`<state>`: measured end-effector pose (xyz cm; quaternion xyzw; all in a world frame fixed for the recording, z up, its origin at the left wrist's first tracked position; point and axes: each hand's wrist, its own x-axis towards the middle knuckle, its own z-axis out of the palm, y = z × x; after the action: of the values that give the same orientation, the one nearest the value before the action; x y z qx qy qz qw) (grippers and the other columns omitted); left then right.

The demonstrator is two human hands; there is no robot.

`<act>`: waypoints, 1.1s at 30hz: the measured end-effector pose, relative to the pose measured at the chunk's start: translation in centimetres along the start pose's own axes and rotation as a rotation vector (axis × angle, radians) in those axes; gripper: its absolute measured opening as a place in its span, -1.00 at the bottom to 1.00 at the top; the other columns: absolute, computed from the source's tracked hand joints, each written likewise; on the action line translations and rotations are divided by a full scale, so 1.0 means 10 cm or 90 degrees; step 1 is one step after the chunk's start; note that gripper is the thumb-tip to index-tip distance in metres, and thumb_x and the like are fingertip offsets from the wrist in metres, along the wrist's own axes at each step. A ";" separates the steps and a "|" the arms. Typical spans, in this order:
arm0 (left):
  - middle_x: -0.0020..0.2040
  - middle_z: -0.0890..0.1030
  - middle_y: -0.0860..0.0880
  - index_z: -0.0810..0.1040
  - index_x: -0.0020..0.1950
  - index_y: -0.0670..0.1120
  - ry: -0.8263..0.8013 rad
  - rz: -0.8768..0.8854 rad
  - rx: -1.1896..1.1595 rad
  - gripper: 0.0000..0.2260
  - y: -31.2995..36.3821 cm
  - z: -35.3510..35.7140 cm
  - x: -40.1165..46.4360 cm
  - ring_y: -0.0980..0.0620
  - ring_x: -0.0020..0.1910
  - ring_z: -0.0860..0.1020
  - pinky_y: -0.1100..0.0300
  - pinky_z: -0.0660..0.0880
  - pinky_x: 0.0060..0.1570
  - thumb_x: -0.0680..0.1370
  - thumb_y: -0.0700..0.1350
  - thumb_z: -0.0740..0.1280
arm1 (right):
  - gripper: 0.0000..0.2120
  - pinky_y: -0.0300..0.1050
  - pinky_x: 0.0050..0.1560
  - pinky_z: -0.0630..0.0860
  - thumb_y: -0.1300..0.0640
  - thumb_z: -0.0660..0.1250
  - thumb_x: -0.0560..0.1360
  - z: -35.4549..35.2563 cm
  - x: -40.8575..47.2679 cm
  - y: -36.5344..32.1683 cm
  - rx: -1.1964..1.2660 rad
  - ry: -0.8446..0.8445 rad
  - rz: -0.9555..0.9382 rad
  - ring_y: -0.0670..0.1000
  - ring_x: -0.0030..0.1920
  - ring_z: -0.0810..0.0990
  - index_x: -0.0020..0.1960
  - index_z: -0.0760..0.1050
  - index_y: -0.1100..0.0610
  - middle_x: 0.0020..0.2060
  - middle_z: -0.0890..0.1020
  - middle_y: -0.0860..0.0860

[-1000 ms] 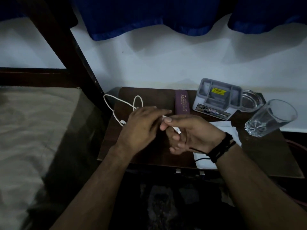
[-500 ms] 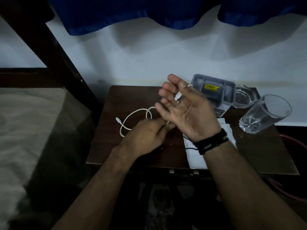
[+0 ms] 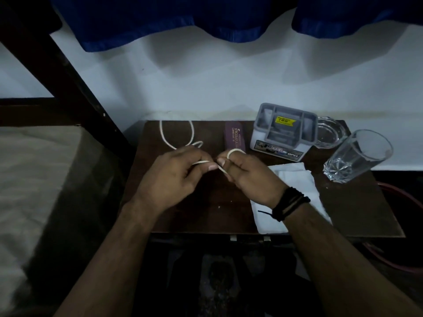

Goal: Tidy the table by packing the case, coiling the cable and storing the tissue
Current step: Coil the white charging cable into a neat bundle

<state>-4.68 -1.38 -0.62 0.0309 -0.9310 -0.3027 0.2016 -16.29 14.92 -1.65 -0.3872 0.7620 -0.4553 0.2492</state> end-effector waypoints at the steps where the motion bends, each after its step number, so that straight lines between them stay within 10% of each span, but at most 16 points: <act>1: -0.04 0.67 0.12 0.69 0.02 0.02 0.006 0.013 -0.002 -0.86 -0.01 0.00 0.00 0.10 -0.02 0.66 0.05 0.58 0.01 0.61 0.01 0.36 | -0.76 -0.29 -0.16 0.35 0.08 0.20 0.68 0.00 0.00 -0.01 0.040 -0.004 0.009 -0.23 -0.34 0.46 -0.15 0.48 -0.02 -0.40 0.51 -0.28; 4: -0.03 0.66 0.06 0.67 0.08 0.00 0.024 0.025 0.013 -0.84 -0.03 0.01 -0.01 0.04 -0.05 0.65 -0.01 0.58 -0.05 0.62 0.00 0.33 | -0.56 0.10 -0.09 0.47 -0.17 0.18 0.64 0.00 -0.01 -0.08 0.077 -0.015 0.038 -0.11 -0.32 0.43 -0.29 0.42 0.08 -0.40 0.45 -0.13; 14: -0.19 0.64 0.06 0.58 -0.04 0.10 0.052 -0.046 -0.230 -0.82 0.15 0.11 -0.02 0.10 -0.21 0.59 0.12 0.52 -0.17 0.66 0.03 0.20 | -0.62 0.00 -0.18 0.44 -0.07 0.17 0.61 -0.17 -0.10 -0.45 0.719 -0.480 0.064 -0.04 -0.61 0.23 -0.28 0.47 0.12 -0.55 0.23 -0.01; 20: -0.17 0.66 0.21 0.63 -0.04 0.13 -0.001 -0.124 -0.278 -0.74 0.27 0.23 -0.02 0.30 -0.17 0.54 0.25 0.50 -0.13 0.60 0.14 0.17 | -0.63 0.05 -0.05 0.63 -0.03 0.11 0.64 -0.19 0.04 -0.62 1.057 -0.327 -0.085 0.01 -0.36 0.62 -0.04 0.58 0.18 -0.38 0.60 0.02; 27: -0.42 0.52 0.10 0.65 0.04 0.10 -0.148 -0.065 -0.023 -0.78 0.27 0.17 0.00 0.17 -0.37 0.54 0.20 0.41 -0.26 0.63 0.13 0.23 | -0.76 -0.01 0.10 0.58 0.11 0.13 0.71 -0.19 0.08 -0.37 0.587 0.158 -0.013 0.03 -0.09 0.73 0.08 0.55 0.16 -0.19 0.72 0.02; 33: -0.32 0.62 0.09 0.63 -0.10 0.09 -0.150 -0.003 0.049 -0.81 0.21 -0.10 0.02 0.12 -0.34 0.57 0.10 0.51 -0.26 0.55 0.15 0.32 | -0.81 -0.21 -0.07 0.51 0.07 0.22 0.67 -0.02 0.02 -0.11 0.031 0.054 -0.060 -0.19 -0.27 0.59 -0.04 0.57 0.07 -0.29 0.61 -0.13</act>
<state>-4.33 -0.28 1.36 0.0055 -0.9591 -0.2686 0.0890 -16.23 14.54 -0.61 -0.3969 0.7415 -0.5009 0.2044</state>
